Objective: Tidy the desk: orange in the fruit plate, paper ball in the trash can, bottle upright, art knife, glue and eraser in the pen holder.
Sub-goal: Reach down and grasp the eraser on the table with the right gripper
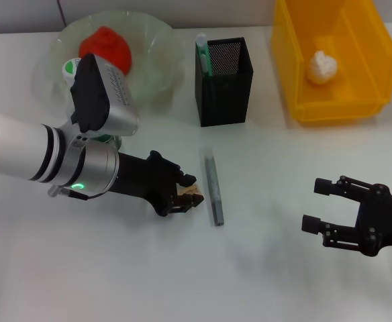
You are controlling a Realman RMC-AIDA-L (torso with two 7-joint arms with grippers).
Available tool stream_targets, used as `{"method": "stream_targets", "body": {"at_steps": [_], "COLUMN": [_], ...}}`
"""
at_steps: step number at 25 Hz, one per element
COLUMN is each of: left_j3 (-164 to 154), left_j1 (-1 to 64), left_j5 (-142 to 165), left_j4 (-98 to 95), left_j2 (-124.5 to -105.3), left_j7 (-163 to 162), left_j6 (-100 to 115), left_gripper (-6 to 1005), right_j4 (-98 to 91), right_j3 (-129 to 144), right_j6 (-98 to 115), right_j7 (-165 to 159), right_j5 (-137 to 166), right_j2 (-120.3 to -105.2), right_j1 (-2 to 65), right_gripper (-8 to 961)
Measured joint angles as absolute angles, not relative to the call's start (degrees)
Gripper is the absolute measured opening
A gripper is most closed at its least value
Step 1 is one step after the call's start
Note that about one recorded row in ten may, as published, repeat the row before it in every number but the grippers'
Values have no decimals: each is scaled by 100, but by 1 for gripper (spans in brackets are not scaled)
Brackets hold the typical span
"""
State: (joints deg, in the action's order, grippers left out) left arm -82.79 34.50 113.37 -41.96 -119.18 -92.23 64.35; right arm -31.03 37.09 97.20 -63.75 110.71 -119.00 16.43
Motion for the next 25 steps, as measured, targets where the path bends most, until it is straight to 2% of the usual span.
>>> {"method": "stream_targets", "body": {"at_steps": [12,22,25], "left_j3": [-8342,-8344,-8344], "left_j1": [3345,3109,3048], "left_j5": [11337,11151,11117], "left_j4": [-4233,-4508,-4559], "left_j2": [-11918,-11902,-11898], "left_j7": [-9212,-9130,-9092], "left_j6": [6409,6410,6410], "left_gripper": [376,346,298], "right_j4": [-3103,-3103,-3103], "right_j3": [3708,3709,3709], "right_j6": [9721,9721,9721], "right_j7": [-6399,-6403,-6404], "right_j5": [11062,11059,11059], "right_j2": [-11900,-11900,-11900], "right_j1": [1663,1721,1724], "right_gripper": [807,806,806]}}
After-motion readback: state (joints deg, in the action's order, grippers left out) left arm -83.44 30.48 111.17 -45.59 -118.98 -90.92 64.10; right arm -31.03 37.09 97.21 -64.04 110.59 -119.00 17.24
